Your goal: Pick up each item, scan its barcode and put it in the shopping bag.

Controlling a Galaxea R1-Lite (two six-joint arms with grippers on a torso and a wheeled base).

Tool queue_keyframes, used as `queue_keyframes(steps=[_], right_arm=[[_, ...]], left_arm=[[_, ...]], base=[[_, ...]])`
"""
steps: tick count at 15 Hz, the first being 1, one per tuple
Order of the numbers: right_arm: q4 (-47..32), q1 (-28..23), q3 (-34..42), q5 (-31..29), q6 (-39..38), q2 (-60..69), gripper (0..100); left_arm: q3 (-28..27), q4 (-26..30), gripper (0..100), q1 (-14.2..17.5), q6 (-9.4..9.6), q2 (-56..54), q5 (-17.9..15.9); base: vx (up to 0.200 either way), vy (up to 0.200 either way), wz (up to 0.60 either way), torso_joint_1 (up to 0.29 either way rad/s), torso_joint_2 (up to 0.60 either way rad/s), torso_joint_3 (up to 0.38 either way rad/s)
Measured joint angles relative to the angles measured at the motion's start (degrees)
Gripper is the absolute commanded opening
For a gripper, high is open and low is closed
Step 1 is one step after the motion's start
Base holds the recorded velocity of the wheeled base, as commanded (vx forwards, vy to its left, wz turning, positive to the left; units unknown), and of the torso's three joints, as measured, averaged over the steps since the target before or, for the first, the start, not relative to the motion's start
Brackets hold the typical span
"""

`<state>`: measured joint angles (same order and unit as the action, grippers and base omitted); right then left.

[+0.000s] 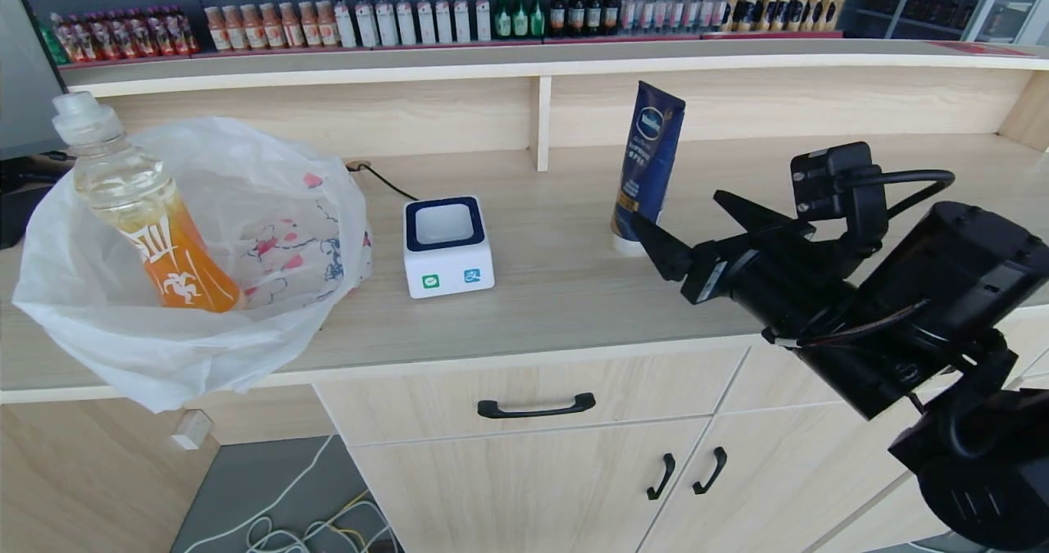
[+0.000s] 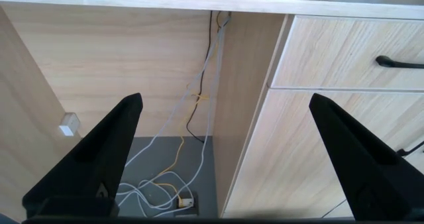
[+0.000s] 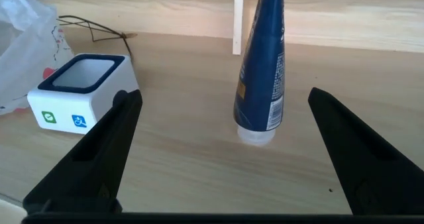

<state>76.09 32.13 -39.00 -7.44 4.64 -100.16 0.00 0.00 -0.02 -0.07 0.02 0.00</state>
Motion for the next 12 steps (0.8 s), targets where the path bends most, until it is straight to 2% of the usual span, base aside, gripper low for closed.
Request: queue_keyframes(steps=[5, 12], right_arm=[[-5.84, -0.11, -7.17, -0.13, -1.37, -4.47, 100], [-5.97, -4.06, -15.17, -0.22, -1.43, -10.57, 100]], left_arm=[[0.00, 0.00, 100, 0.02, 0.00, 0.00, 0.00], [0.00, 0.00, 100, -0.02, 0.00, 0.00, 0.00]], base=[[0.000, 0.000, 0.00, 0.000, 0.00, 0.000], [0.000, 0.000, 0.00, 0.000, 0.00, 0.000]])
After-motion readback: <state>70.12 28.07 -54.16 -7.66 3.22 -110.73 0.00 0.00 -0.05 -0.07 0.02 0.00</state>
